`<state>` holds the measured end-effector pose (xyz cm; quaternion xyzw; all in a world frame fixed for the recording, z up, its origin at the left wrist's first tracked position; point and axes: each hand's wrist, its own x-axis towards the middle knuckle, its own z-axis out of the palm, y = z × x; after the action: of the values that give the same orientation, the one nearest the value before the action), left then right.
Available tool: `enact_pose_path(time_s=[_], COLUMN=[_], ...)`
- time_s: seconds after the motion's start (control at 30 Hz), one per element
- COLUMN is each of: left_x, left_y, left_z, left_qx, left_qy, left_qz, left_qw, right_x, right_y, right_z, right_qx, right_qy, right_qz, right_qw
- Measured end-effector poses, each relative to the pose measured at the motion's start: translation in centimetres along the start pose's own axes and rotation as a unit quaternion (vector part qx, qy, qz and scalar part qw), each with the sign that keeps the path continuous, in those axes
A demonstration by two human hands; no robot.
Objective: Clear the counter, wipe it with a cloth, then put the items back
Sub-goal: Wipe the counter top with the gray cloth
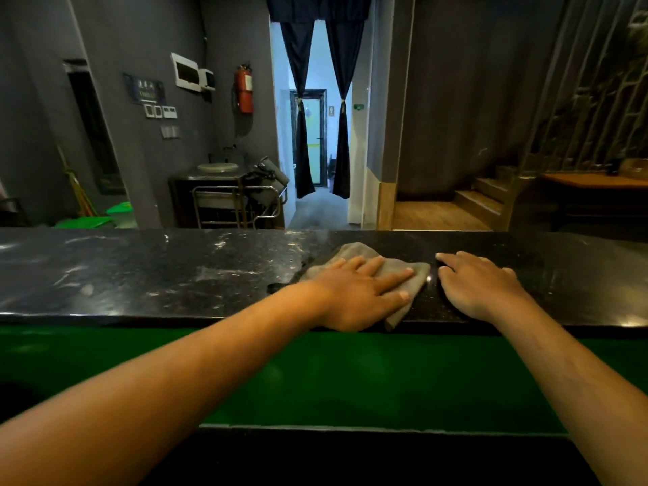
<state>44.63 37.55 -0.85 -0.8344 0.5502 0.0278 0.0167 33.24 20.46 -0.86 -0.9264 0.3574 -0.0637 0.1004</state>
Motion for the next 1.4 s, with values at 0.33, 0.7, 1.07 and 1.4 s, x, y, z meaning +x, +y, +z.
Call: enact_pose_path(time_s=[0.33,0.7,1.07,1.4], left_x=[0.1,-0.9,-4.6,8.5], left_y=[-0.1,-7.2,-7.4,-16.9], left_z=[-0.5,0.0,0.7,-2.3], left_qx=[-0.025,-0.006,0.06,-0.101], left_qy=[0.01,0.003,-0.008,-0.052], left_qz=[-0.149,-0.212,0.038,-0.226], left_qw=[0.988,0.977,0.997,0.968], right_x=[-0.8,-2.4,-0.7,-0.7], right_y=[0.0,-7.2,-7.8,-7.6], right_z=[-0.3,2.1,2.3,2.0], right_qx=[0.01,0.009,0.001,0.023], right_qy=[0.001,-0.022,-0.026,-0.033], right_qz=[-0.008,-0.145,-0.122,-0.122], right_qw=[1.0,0.989,0.992,0.992])
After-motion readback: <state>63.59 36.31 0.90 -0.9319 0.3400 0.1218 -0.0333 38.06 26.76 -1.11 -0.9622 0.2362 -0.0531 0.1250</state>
